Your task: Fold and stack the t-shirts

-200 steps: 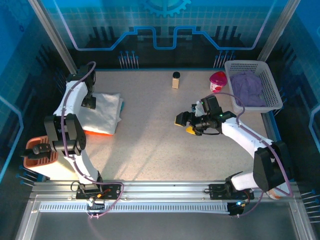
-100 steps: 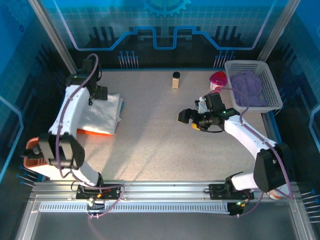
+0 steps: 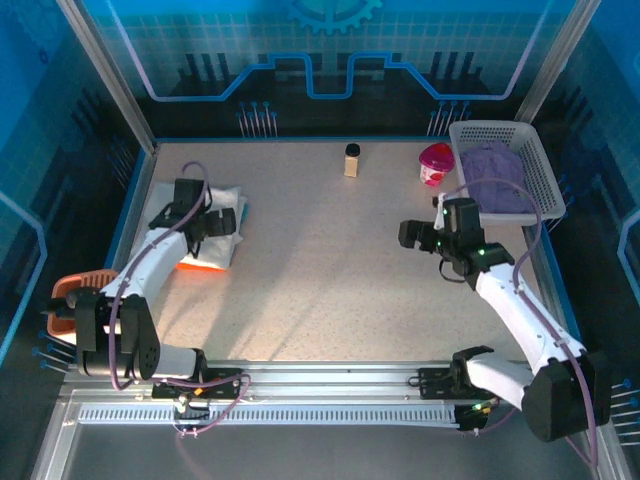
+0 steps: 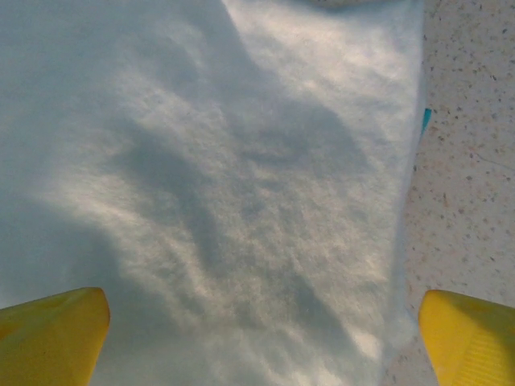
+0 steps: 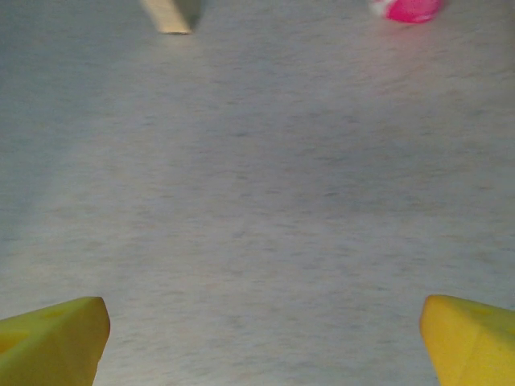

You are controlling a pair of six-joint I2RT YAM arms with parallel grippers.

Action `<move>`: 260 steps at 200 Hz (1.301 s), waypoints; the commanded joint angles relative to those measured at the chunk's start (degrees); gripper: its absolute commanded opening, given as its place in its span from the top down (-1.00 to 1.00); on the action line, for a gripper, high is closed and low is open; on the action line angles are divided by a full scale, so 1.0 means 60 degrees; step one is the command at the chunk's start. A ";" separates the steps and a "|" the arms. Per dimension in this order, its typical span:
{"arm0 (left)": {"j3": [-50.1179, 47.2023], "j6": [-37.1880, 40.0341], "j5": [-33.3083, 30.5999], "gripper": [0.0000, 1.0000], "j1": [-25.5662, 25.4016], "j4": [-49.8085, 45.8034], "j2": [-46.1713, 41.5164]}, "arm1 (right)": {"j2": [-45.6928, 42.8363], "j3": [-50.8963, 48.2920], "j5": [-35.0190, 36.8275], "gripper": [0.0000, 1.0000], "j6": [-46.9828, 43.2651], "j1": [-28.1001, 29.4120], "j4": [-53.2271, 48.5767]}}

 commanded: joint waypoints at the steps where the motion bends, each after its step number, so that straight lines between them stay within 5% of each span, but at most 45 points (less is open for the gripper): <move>1: -0.0904 -0.0085 0.0227 -0.99 0.0057 0.3250 -0.0078 | -0.0525 -0.1034 0.1411 -0.99 -0.1038 -0.0238 0.1792; 85: -0.2949 0.0060 0.0673 -0.99 0.0051 0.7147 0.0325 | 0.0435 -0.3816 0.1062 -1.00 -0.2050 -0.0769 0.7521; 217: -0.4411 0.0259 0.0801 -0.98 0.0019 1.0946 0.1460 | 0.3565 -0.3463 -0.1994 -0.99 -0.2836 -0.1628 1.1624; 242: -0.4384 0.0269 0.0748 -0.98 -0.0019 1.0897 0.1467 | 0.5064 -0.3261 -0.1772 -0.99 -0.2755 -0.1638 1.2857; 260: -0.4568 0.0366 0.0786 -0.98 -0.0074 1.1396 0.1628 | 0.4746 -0.2861 -0.1374 -0.99 -0.2723 -0.1571 1.1554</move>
